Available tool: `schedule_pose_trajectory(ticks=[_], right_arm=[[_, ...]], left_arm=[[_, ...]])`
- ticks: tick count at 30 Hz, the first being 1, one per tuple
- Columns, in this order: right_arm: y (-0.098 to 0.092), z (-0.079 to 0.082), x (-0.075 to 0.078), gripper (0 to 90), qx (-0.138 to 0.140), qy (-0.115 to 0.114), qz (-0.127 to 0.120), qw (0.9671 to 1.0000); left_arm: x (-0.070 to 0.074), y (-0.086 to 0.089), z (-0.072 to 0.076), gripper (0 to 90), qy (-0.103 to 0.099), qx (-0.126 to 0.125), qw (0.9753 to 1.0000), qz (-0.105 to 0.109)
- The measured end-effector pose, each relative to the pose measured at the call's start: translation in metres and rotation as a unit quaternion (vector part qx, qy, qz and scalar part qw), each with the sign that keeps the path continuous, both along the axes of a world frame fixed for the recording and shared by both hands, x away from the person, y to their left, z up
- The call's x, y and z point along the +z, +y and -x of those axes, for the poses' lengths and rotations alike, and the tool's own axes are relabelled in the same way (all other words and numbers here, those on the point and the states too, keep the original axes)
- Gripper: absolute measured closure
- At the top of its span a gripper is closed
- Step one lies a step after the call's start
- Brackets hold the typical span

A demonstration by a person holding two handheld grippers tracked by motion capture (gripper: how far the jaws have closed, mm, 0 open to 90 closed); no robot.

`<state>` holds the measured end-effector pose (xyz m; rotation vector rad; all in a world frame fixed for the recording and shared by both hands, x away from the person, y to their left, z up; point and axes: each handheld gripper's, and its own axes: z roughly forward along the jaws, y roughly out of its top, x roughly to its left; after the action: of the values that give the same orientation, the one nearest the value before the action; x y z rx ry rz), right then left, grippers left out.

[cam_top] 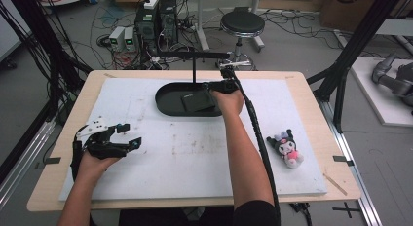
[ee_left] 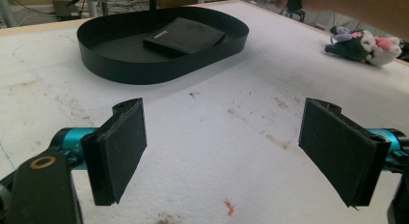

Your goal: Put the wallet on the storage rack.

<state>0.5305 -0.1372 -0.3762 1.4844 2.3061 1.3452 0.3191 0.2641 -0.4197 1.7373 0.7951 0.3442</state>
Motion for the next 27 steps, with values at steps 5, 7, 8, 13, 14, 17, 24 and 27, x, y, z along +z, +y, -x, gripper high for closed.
schedule_pose_trajectory(ticks=[5, 7, 8, 13, 14, 17, 24, 27], right_arm=[[0.000, 0.009, 0.010, 46.6, 0.017, -0.015, 0.046, 0.9987], [0.000, 0.014, 0.014, 44.7, 0.028, -0.017, 0.053, 0.9980], [0.001, 0.016, 0.017, 43.8, 0.032, -0.019, 0.060, 0.9975], [-0.002, 0.038, 0.027, 37.4, 0.044, -0.043, 0.077, 0.9951], [-0.004, 0.043, 0.027, 36.6, 0.048, -0.048, 0.083, 0.9942], [-0.011, 0.056, 0.030, 33.4, 0.060, -0.055, 0.109, 0.9907], [-0.040, 0.085, 0.035, 28.4, 0.063, -0.075, 0.114, 0.9886], [-0.054, 0.095, 0.034, 27.5, 0.065, -0.079, 0.110, 0.9886]], left_arm=[[0.001, 0.000, 0.000, 17.0, -0.001, -0.001, 1.0000, 0.000], [0.001, 0.001, 0.000, 17.0, -0.002, 0.001, 1.0000, -0.003], [0.002, 0.001, 0.000, 17.0, -0.003, 0.002, 1.0000, -0.002], [0.005, 0.002, 0.001, 17.0, -0.005, 0.004, 1.0000, -0.003], [0.005, 0.002, 0.001, 17.0, -0.006, 0.004, 1.0000, -0.003], [0.006, 0.001, 0.002, 17.0, -0.006, 0.005, 1.0000, -0.002], [0.005, -0.003, 0.001, 17.0, 0.000, 0.011, 0.9998, -0.015], [0.003, -0.004, 0.001, 17.0, 0.002, 0.010, 0.9998, -0.019]])
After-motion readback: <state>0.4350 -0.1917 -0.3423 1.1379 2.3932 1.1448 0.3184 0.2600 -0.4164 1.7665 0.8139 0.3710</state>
